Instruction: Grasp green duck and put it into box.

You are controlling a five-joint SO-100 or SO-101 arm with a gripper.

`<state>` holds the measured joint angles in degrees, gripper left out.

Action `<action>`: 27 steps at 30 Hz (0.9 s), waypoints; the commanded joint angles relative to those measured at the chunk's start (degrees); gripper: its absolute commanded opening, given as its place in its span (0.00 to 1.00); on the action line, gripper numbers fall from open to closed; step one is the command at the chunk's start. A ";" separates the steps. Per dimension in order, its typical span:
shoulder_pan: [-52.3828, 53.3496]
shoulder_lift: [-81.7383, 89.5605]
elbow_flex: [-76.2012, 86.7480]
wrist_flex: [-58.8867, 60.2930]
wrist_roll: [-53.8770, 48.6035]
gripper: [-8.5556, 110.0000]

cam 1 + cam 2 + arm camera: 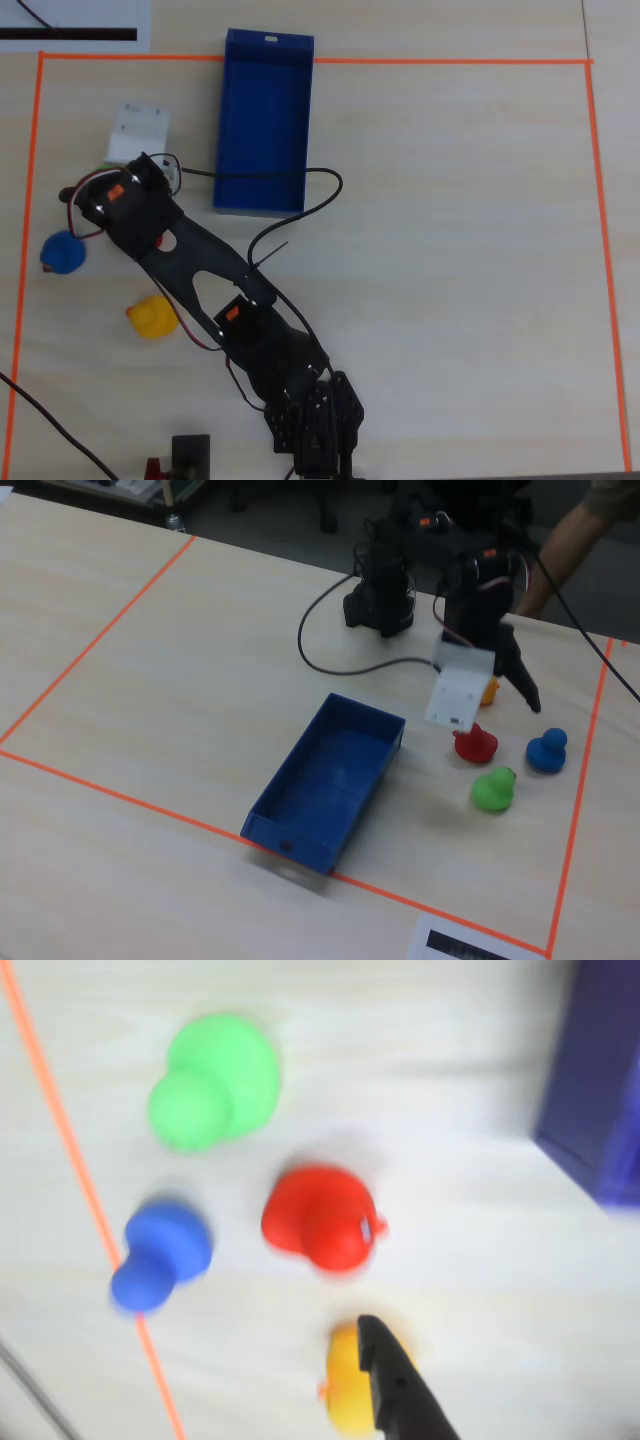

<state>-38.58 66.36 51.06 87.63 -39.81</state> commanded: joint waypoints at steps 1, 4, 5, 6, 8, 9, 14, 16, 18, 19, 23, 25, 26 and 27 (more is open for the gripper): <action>1.93 -4.48 -5.27 -4.83 -0.70 0.49; 2.29 -9.05 -9.14 -6.33 0.09 0.49; 2.29 -10.20 -10.55 -6.59 0.44 0.49; 2.29 -11.43 -12.04 -6.59 0.62 0.49; 2.37 -13.71 -14.77 -6.68 1.14 0.48; 2.37 -14.59 -15.47 -6.86 1.32 0.48; 2.11 -16.79 -15.64 -8.79 2.72 0.48; 1.85 -17.49 -15.64 -9.49 3.78 0.48; 1.49 -18.11 -15.64 -10.02 4.48 0.47; 1.32 -18.46 -15.64 -10.11 4.57 0.47; 1.32 -18.54 -14.85 -12.22 5.62 0.47; 1.32 -18.90 -14.77 -13.10 6.06 0.47; 1.32 -19.16 -14.77 -13.45 6.42 0.47; 1.32 -19.69 -14.77 -13.71 6.68 0.47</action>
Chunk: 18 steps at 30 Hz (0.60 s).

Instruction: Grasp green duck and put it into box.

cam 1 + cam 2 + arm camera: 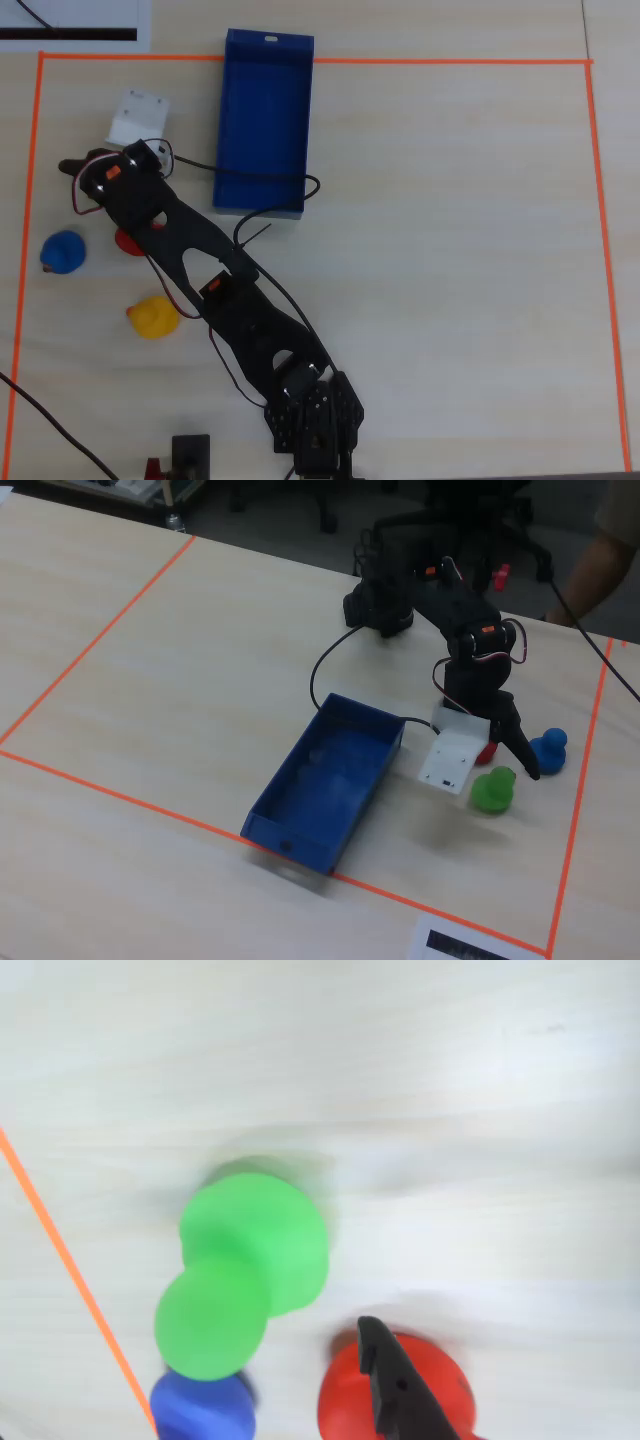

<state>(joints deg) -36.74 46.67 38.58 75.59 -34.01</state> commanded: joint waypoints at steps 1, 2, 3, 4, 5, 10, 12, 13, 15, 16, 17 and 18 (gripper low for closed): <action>-0.62 -0.62 -2.37 -1.85 1.14 0.47; -0.62 -1.14 -2.46 -2.11 1.41 0.47; -0.62 -1.67 -2.46 -2.46 1.41 0.47; -0.62 -2.20 -2.46 -2.90 1.41 0.47; -0.62 -2.72 -2.55 -3.25 1.41 0.47; -1.05 -5.10 -3.96 -3.43 1.67 0.47; -1.23 -5.80 -4.57 -3.43 1.93 0.47; -1.41 -6.15 -4.83 -3.43 2.11 0.47; -1.67 -6.77 -5.27 -3.52 2.55 0.45; -1.85 -7.12 -5.45 -3.52 2.64 0.43; -2.11 -7.47 -5.45 -3.52 2.64 0.37; -2.46 -7.91 -5.45 -3.52 2.64 0.28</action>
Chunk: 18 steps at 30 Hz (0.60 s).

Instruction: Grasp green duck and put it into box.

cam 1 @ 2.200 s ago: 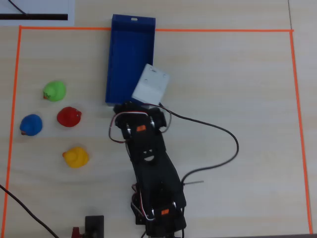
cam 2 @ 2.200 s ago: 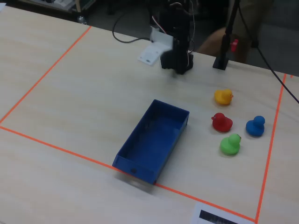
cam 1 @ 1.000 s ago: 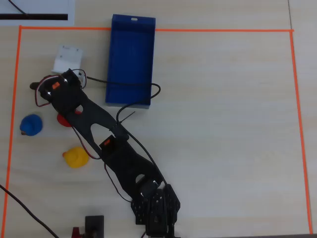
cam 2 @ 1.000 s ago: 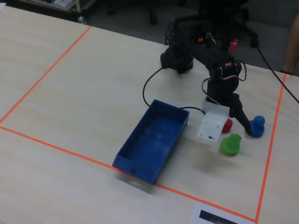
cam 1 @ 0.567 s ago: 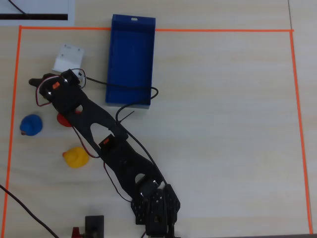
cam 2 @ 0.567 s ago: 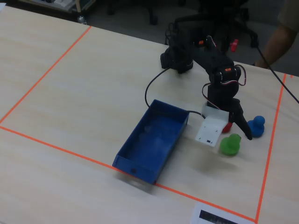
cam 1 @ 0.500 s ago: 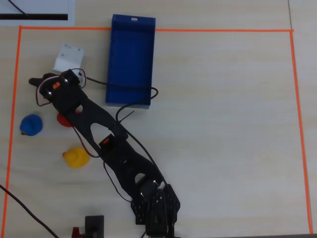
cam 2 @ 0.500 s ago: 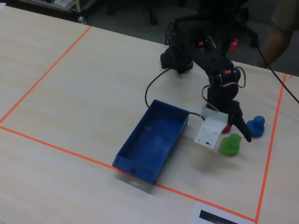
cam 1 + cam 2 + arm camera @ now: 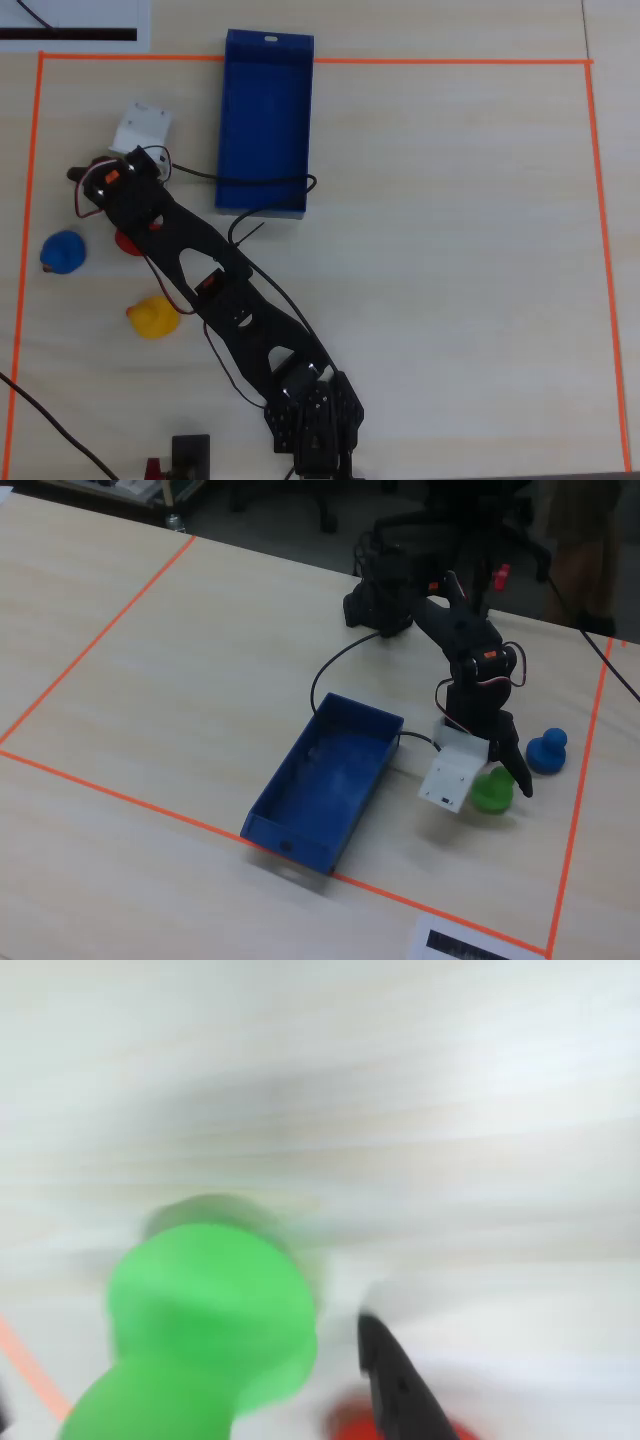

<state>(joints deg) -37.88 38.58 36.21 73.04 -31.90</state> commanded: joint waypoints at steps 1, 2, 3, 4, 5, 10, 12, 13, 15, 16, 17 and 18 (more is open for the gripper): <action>-1.58 -0.26 -3.08 -0.88 0.62 0.17; -1.93 -0.70 -3.08 -0.88 0.88 0.07; -2.02 -1.14 -3.16 -0.53 1.23 0.07; -2.20 -1.49 -3.34 0.00 1.23 0.07; -2.20 -1.67 -3.69 0.53 1.32 0.07; -1.32 0.79 -8.53 5.89 2.37 0.07; -0.26 3.60 -13.36 10.28 1.93 0.07; 0.35 5.27 -16.26 12.66 1.49 0.07; 2.29 9.84 -20.30 16.61 -0.26 0.07; 3.43 12.48 -21.27 18.11 -1.23 0.07; 4.83 15.29 -21.27 19.07 -2.37 0.07; 6.50 18.02 -20.57 19.78 -3.60 0.07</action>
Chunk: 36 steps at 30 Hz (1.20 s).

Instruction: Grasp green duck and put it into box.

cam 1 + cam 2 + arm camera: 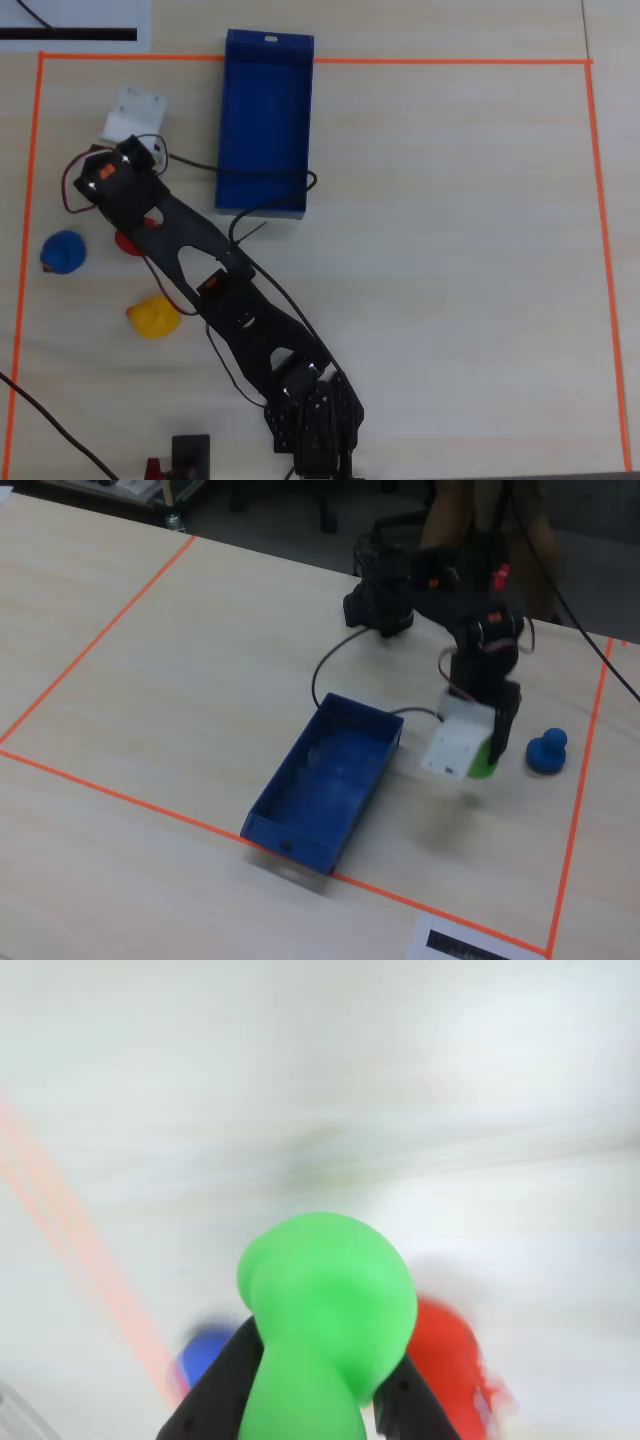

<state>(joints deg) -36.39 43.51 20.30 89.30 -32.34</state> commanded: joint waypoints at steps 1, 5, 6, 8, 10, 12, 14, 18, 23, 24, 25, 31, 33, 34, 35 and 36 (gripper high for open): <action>6.94 16.08 -2.90 3.60 -4.31 0.07; 16.17 26.02 4.66 3.60 -10.37 0.07; 18.63 28.04 6.50 3.60 -12.22 0.07; 23.29 31.82 11.69 2.55 -15.56 0.07; 27.95 35.16 19.51 -0.97 -18.11 0.07; 31.90 37.62 29.53 -6.42 -18.90 0.07; 34.72 38.58 39.81 -12.04 -19.69 0.07; 37.18 39.46 57.48 -23.38 -19.86 0.07; 36.04 39.73 65.65 -31.82 -16.44 0.07; 35.42 39.64 66.27 -32.52 -15.73 0.07; 34.80 39.55 66.62 -32.78 -15.03 0.07; 31.46 39.64 67.32 -32.70 -12.48 0.07; 30.50 40.17 66.97 -32.08 -11.34 0.07; 29.97 40.52 66.45 -31.64 -10.63 0.07; 29.62 40.69 65.30 -30.85 -10.02 0.07; 29.27 40.78 63.46 -29.71 -9.40 0.07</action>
<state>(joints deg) -4.39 82.09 87.36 56.69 -43.59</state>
